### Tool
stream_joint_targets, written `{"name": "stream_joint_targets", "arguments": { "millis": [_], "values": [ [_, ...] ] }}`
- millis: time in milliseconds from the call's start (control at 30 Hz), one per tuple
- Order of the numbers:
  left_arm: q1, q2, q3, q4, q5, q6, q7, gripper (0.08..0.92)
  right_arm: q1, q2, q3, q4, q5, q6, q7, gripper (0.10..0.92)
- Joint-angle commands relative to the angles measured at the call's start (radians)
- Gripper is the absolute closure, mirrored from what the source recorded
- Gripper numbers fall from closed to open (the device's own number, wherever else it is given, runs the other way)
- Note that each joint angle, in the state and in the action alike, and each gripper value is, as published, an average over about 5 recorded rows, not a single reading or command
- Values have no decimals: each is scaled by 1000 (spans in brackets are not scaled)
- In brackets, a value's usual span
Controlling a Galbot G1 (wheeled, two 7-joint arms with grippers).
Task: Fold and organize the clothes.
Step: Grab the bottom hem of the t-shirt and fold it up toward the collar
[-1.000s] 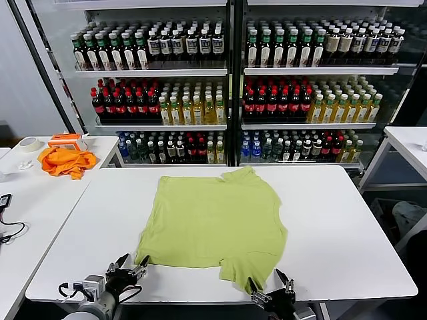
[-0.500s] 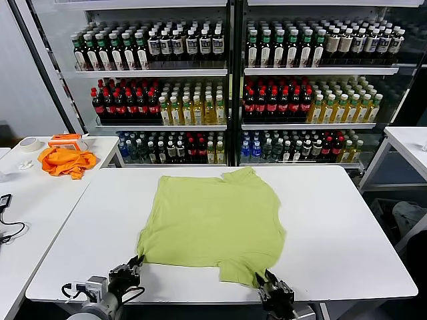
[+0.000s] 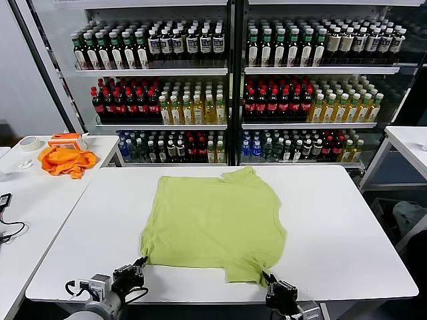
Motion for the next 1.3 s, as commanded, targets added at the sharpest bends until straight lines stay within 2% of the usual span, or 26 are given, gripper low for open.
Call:
{"name": "stream_joint_targets", "arguments": {
  "millis": [33,433,867,1000,1300],
  "values": [
    [30,20,-4,-73,-7,7,1,918,-16,-21,33,54,11,-7,-5,920],
    [255,55,-84,-225,-1,3,-11,918,-228,-64,177,189,18,-34,-17,920],
    [397,85,-169,-318,-5,6,-21,918,-330,-59,201,280,-14,-27,-14,920],
    [329,94,-157,-281,-47,-12,-13,918,-275,-72,202,265,0,-22,-13,920],
    [30,109,-88,-111,-152,-36,34,918,-85,-90,180,144,68,-47,-16,920]
  ]
}}
